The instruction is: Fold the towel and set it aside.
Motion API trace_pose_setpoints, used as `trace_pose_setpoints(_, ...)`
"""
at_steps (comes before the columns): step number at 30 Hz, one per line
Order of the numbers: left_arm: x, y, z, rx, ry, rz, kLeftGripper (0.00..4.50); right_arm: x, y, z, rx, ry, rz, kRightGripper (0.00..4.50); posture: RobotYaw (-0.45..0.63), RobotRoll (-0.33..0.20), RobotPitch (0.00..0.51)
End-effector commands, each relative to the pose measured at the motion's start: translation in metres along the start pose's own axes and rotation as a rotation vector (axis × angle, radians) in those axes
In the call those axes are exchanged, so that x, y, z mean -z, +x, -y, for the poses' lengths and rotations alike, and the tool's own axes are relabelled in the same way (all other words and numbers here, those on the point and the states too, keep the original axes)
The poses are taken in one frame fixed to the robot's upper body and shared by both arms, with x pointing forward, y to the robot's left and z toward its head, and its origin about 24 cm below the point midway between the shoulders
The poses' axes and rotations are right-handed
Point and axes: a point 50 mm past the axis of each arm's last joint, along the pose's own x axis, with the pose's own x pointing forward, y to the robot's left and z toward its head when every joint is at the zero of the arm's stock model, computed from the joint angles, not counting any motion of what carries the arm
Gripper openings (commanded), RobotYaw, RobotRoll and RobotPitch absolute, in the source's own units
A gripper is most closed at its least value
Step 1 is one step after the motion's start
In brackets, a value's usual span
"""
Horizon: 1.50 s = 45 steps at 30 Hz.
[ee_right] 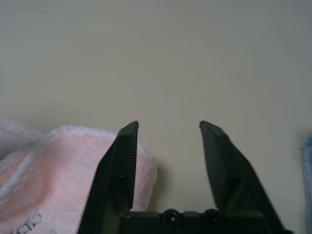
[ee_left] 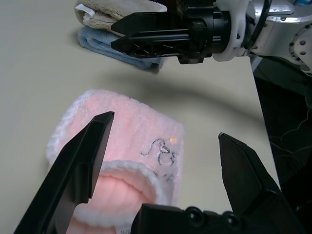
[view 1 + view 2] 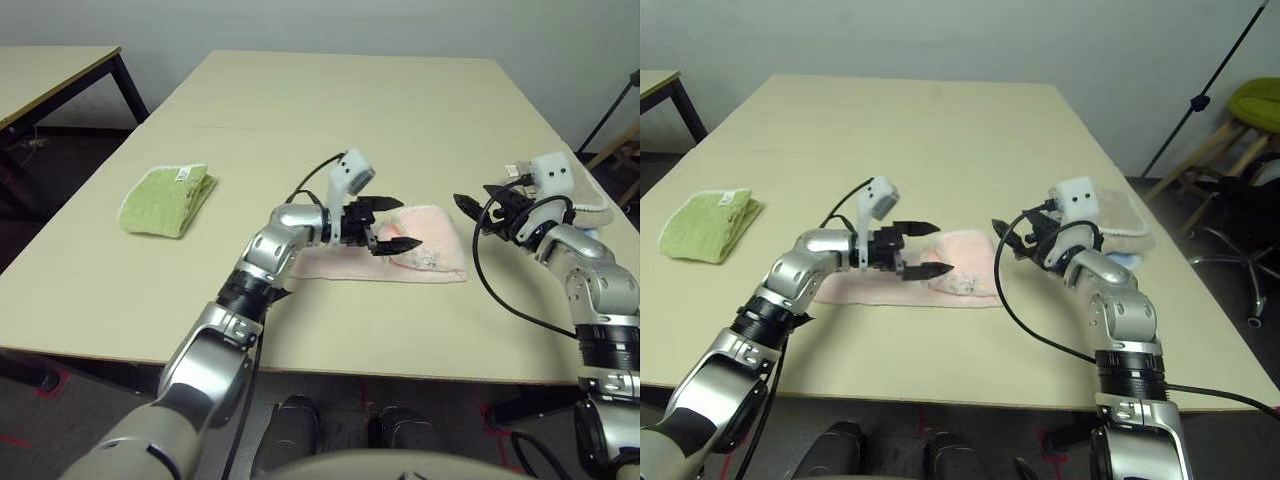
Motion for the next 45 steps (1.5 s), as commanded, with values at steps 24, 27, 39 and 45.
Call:
trace_pose_setpoints(24,-0.006,0.030,0.005,0.051,-0.015,-0.002,4.30,-0.002,0.003,-0.012,-0.048,0.005,-0.003,0.00,0.09,0.000,0.065)
trace_pose_setpoints(27,-0.008,0.031,0.005,0.059,-0.041,0.017,4.30,-0.004,0.004,-0.013,-0.051,0.004,-0.003,0.00,0.09,0.000,0.063)
trace_pose_setpoints(39,-0.002,0.033,0.002,0.040,-0.042,-0.024,1.27,-0.003,0.004,-0.013,-0.051,0.006,-0.004,0.00,0.08,0.000,0.054)
trace_pose_setpoints(45,0.014,0.037,-0.001,-0.005,0.021,-0.120,0.08,0.004,0.007,-0.018,-0.078,0.004,-0.031,0.00,0.07,0.000,0.047)
